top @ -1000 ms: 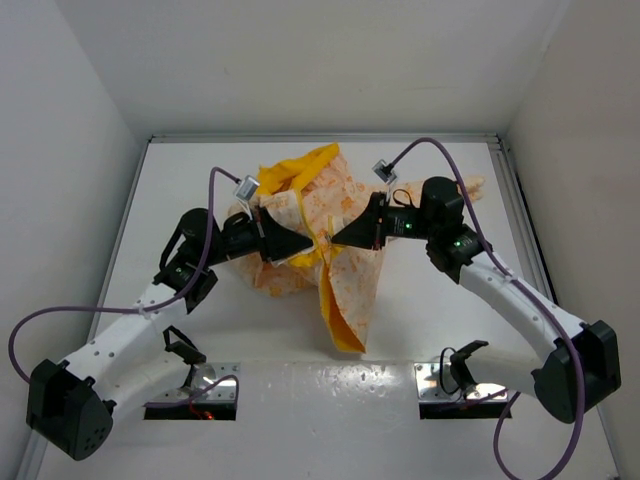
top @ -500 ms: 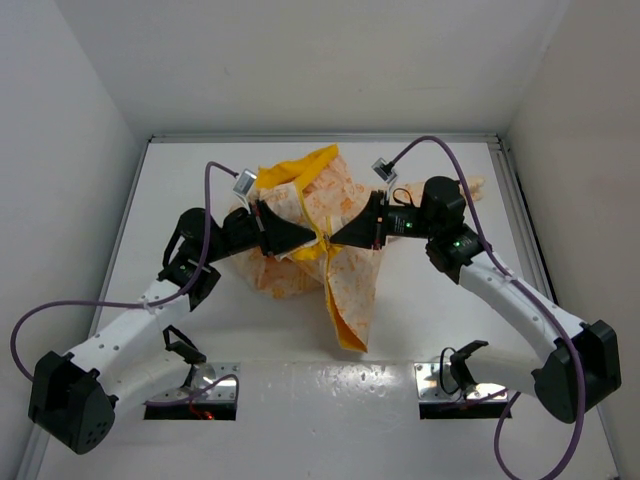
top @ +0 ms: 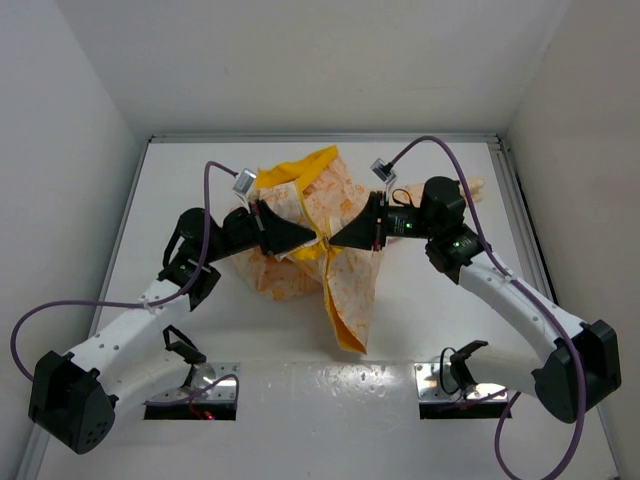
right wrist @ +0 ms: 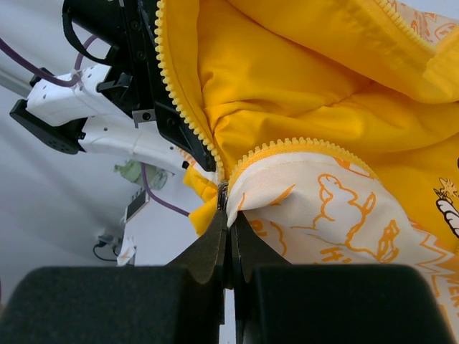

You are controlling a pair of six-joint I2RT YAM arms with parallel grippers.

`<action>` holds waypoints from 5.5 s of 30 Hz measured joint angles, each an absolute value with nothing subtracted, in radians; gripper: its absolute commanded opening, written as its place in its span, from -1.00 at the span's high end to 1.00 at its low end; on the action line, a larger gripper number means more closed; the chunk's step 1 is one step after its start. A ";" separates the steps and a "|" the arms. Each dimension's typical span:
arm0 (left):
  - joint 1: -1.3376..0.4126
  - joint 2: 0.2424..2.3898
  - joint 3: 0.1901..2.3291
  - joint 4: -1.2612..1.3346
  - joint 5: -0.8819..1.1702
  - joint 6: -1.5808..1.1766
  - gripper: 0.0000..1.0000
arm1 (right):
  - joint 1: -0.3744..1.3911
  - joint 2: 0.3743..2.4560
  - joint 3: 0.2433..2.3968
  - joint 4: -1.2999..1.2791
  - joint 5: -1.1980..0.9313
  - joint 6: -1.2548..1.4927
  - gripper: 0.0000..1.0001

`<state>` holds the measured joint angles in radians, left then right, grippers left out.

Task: Zip up the jacket

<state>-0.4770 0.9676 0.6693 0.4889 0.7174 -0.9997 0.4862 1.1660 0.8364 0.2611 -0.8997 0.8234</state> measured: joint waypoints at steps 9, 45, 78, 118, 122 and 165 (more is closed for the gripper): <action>-0.459 0.968 0.669 0.489 0.713 -1.005 1.00 | 0.487 1.166 0.836 0.262 -0.902 0.824 1.00; -0.466 0.969 0.669 0.503 0.727 -1.006 1.00 | 0.500 1.175 0.842 0.284 -0.902 0.831 1.00; -0.488 0.973 0.632 0.526 0.823 -0.925 1.00 | 0.511 1.196 0.879 0.305 -0.940 0.830 1.00; -0.492 1.003 0.605 0.609 0.815 -1.044 1.00 | 0.515 1.192 0.843 0.366 -0.901 0.836 1.00; -0.493 1.004 0.605 0.608 0.816 -1.038 1.00 | 0.515 1.192 0.843 0.366 -0.900 0.839 1.00; -0.588 0.992 0.564 0.616 0.836 -0.974 1.00 | 0.248 0.938 0.859 0.015 -0.899 0.725 0.32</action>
<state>-0.5880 0.9920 0.5636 0.6155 0.8364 -0.9745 0.2481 0.9379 0.8589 0.0151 -0.8989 0.7250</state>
